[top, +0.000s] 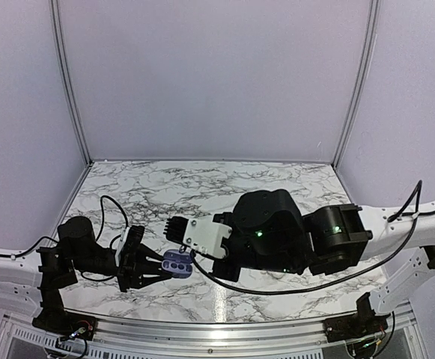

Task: Insert the wireless bluetooth earbuds into the charging case
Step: Insert the left earbud into the left side groove of the charging case.

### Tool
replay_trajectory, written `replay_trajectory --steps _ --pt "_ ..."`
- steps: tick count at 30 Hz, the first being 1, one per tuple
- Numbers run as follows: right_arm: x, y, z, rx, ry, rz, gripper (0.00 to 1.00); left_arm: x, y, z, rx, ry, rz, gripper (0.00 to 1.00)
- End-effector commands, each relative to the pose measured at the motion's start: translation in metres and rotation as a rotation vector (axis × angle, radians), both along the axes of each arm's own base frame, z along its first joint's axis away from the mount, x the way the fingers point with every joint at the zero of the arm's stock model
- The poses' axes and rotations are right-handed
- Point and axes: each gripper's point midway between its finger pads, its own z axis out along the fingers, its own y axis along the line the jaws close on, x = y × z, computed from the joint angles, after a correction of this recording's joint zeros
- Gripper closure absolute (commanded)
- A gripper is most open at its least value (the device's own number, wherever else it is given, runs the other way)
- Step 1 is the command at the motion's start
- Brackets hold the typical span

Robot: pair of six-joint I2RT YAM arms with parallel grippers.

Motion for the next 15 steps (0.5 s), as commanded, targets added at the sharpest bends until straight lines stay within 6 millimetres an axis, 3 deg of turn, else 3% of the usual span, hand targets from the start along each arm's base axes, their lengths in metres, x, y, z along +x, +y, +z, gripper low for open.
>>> replay_trajectory --steps 1,15 --pt "0.001 0.01 0.003 -0.03 -0.071 -0.016 1.0 -0.003 -0.004 0.017 -0.041 -0.018 -0.028 0.99" --pt "-0.002 0.032 -0.005 -0.064 -0.163 -0.033 1.0 -0.003 -0.005 0.018 -0.047 0.011 -0.032 0.98"
